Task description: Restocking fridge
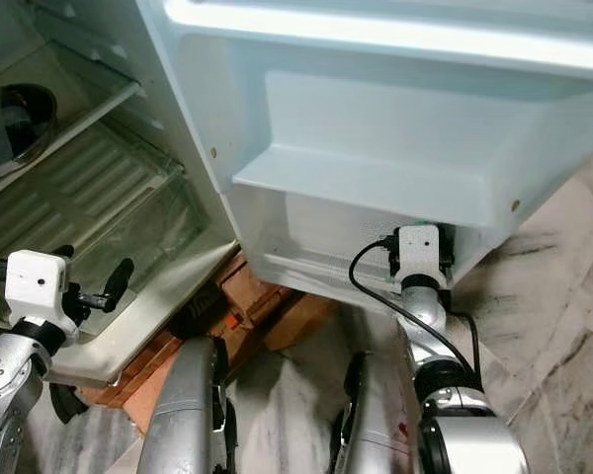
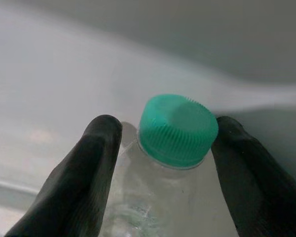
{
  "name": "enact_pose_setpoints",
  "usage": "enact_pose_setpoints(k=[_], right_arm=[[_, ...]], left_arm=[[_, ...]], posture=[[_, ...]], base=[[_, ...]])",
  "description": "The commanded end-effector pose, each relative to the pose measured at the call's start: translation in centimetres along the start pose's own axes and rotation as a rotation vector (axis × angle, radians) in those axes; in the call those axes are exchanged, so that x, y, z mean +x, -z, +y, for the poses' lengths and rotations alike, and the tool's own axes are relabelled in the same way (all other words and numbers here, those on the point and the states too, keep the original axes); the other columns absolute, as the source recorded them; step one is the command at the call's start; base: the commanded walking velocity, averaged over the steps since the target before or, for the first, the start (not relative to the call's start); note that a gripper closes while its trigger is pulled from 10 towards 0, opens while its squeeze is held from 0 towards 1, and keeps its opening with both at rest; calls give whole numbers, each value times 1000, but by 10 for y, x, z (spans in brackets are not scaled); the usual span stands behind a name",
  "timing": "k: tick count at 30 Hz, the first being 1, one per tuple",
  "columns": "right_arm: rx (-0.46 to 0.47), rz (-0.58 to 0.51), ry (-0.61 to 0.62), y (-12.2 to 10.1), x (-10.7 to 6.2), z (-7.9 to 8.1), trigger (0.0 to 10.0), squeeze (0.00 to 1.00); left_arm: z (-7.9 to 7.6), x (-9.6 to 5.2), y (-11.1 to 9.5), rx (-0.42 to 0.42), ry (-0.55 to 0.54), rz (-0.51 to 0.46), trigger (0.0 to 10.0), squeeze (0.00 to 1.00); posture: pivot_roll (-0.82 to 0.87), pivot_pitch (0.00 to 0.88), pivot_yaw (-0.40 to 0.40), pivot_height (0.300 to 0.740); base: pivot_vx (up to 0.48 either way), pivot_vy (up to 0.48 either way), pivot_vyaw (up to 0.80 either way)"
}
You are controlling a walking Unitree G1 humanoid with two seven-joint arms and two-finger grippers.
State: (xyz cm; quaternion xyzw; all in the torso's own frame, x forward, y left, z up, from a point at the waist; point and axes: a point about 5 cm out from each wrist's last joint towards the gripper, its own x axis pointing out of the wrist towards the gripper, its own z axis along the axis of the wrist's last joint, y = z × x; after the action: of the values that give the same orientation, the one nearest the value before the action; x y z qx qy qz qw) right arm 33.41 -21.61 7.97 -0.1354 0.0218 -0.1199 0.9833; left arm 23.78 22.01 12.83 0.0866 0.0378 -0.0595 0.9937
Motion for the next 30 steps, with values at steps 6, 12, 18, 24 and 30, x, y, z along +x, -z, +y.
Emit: enact_pose_setpoints(k=[6, 12, 18, 24, 30], right_arm=[[-5, -84, -7, -15, -2, -3, 10000, 1000], [-25, -173, -32, -32, -4, 0, 10000, 1000], [-8, -200, -63, -42, -8, 6, 10000, 1000], [-5, -250, -229, -55, -26, 17, 10000, 1000], [13, -273, -406, -56, -64, 32, 10000, 831]], left_arm=[[1, -2, 7, 2, -7, 19, 10000, 0], [-5, 1, 9, -12, -2, 14, 10000, 0], [-5, 4, 10, -16, -3, 13, 10000, 0], [-5, 5, 17, -19, 9, 39, 10000, 0], [-17, 13, 24, -34, 14, 50, 10000, 0]], posture=[[189, 169, 43, 581], [178, 155, 36, 581], [173, 138, 47, 581], [128, 113, 63, 581], [77, 62, 55, 581]], base=[[0, 0, 0], [0, 0, 0], [0, 0, 0], [0, 0, 0], [0, 0, 0]])
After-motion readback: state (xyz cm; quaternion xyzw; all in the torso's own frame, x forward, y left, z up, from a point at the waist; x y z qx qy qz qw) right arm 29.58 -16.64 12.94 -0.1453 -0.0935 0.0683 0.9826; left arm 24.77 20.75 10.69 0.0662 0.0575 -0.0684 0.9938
